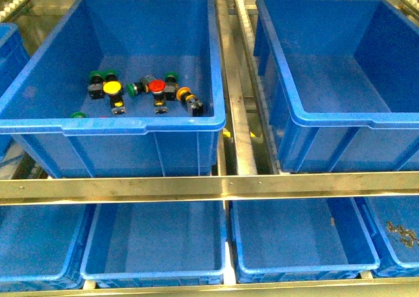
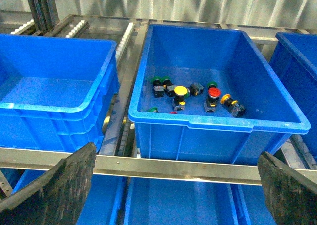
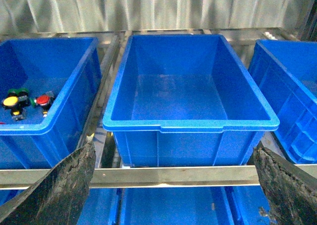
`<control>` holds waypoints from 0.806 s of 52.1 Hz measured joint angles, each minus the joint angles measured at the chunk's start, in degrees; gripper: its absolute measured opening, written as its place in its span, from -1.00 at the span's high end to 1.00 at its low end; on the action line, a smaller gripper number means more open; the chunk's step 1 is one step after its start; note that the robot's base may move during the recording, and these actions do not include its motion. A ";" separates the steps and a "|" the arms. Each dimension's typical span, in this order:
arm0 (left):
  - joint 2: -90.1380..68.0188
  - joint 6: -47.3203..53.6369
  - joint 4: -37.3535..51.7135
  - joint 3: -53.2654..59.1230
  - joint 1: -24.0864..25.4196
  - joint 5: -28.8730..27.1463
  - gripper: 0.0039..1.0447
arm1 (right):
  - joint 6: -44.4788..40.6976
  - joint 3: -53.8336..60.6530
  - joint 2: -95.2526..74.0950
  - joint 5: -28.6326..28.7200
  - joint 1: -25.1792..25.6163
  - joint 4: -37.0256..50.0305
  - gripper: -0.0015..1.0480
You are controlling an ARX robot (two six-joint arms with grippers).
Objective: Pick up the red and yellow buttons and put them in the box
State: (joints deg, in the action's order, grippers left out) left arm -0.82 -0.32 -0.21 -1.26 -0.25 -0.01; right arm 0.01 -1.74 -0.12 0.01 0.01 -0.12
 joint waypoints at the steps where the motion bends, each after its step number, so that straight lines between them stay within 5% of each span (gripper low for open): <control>1: 0.00 0.02 0.00 0.00 0.00 0.00 -0.85 | 0.00 0.00 0.00 0.00 0.00 0.00 -0.86; 42: 0.00 0.00 0.00 0.02 0.00 0.00 -0.85 | 0.00 0.00 0.00 0.00 0.00 0.00 -0.86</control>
State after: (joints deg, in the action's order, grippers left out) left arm -0.82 -0.32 -0.21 -1.23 -0.25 -0.01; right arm 0.01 -1.74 -0.12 0.01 0.01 -0.12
